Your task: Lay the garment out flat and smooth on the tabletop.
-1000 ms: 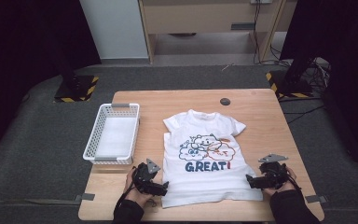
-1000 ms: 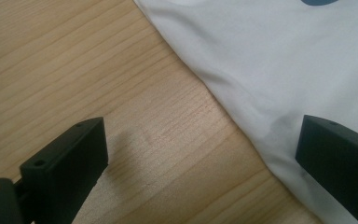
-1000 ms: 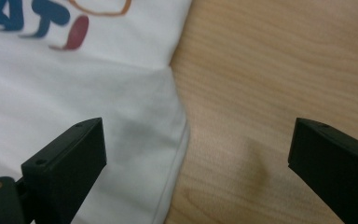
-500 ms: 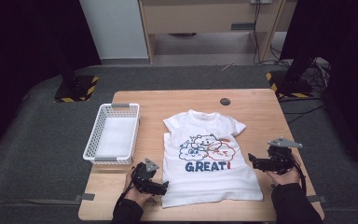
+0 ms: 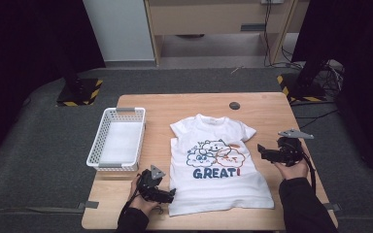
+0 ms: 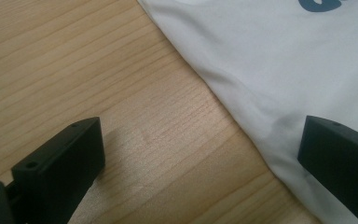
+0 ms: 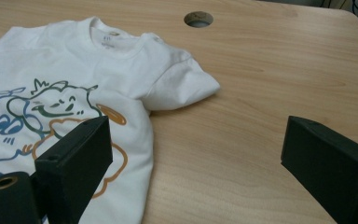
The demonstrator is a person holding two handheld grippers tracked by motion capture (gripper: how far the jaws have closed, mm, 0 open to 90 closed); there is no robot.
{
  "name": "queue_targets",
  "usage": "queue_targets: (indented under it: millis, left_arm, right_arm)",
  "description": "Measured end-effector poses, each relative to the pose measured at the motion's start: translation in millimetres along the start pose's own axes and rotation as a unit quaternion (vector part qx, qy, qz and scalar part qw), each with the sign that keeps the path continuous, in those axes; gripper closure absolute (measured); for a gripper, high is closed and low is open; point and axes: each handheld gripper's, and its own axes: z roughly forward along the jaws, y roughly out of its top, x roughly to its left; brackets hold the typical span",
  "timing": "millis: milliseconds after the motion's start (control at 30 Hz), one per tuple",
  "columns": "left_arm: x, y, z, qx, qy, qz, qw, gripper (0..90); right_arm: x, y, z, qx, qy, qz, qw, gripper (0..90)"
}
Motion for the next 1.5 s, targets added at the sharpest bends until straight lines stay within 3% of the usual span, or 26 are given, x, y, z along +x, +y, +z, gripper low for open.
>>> queue_targets:
  millis: [267, 533, 600, 900, 1067, 1500]
  left_arm:
    - [0.9, -0.6, 0.3, -0.004, -0.004, 0.004, 1.0, 0.0]
    - [1.6, -0.6, 0.6, -0.005, -0.007, 0.008, 0.9999, 0.0]
    - [1.9, -0.5, 0.7, -0.006, -0.008, 0.009, 0.9999, 0.0]
    - [2.8, -0.2, 0.9, -0.006, -0.01, 0.013, 0.9998, 0.0]
    - [3.0, 0.1, 1.1, -0.006, -0.011, 0.014, 0.9998, 0.0]
    - [3.2, 0.5, 1.7, -0.007, -0.011, 0.015, 0.9998, 0.0]
  right_arm:
    - [1.7, 17.4, 10.5, -0.01, -0.001, 0.0, 0.9999, 11.1]
    - [-0.8, 27.6, 25.6, -0.018, -0.001, 0.016, 0.9997, 14.4]
    - [-4.5, 28.1, 34.3, -0.015, 0.007, 0.028, 0.9995, 16.5]
    - [-9.8, 26.2, 58.1, -0.017, 0.001, 0.044, 0.9989, 21.3]
    - [-10.9, 26.0, 72.5, -0.006, -0.001, 0.042, 0.9991, 23.3]
    - [-15.4, 21.1, 107.4, 0.018, -0.025, 0.054, 0.998, 26.6]
